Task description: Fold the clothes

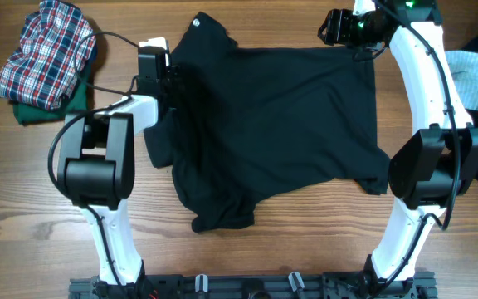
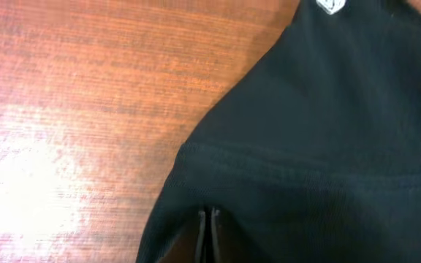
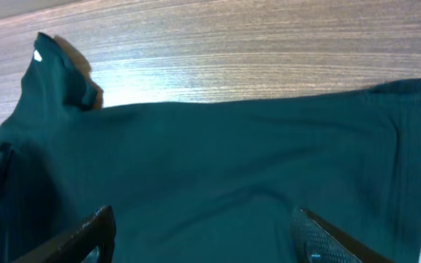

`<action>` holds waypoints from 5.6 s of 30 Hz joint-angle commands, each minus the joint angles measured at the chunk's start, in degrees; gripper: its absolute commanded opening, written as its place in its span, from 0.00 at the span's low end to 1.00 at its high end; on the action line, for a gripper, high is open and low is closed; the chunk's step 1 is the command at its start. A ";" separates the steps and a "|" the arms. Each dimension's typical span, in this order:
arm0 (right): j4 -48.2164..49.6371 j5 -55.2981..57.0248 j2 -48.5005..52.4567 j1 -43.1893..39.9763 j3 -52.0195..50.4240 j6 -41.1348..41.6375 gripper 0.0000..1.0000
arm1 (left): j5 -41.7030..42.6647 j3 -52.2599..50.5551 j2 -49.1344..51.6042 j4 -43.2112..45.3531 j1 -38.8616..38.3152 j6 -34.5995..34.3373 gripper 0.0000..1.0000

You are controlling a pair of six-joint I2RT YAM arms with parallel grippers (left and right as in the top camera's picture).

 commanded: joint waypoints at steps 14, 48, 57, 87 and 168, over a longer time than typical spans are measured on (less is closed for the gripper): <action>-1.88 -1.11 -0.02 0.35 0.52 0.39 0.77 | -6.08 5.27 0.55 -1.55 0.87 1.07 0.07; -2.16 -1.14 0.00 0.35 0.52 0.13 0.80 | 4.90 13.73 -7.65 -59.06 0.90 -6.75 0.04; -2.54 -1.14 0.00 0.35 0.52 0.15 0.80 | 4.63 13.73 -3.04 -53.05 0.94 -6.73 0.04; -1.86 -0.90 0.11 0.57 0.50 0.04 0.82 | -4.11 14.12 8.09 -31.67 9.79 -6.01 0.04; 10.21 13.60 -36.37 7.93 -59.04 26.97 0.60 | 8.02 -11.89 -30.84 -69.94 -14.82 -24.76 0.21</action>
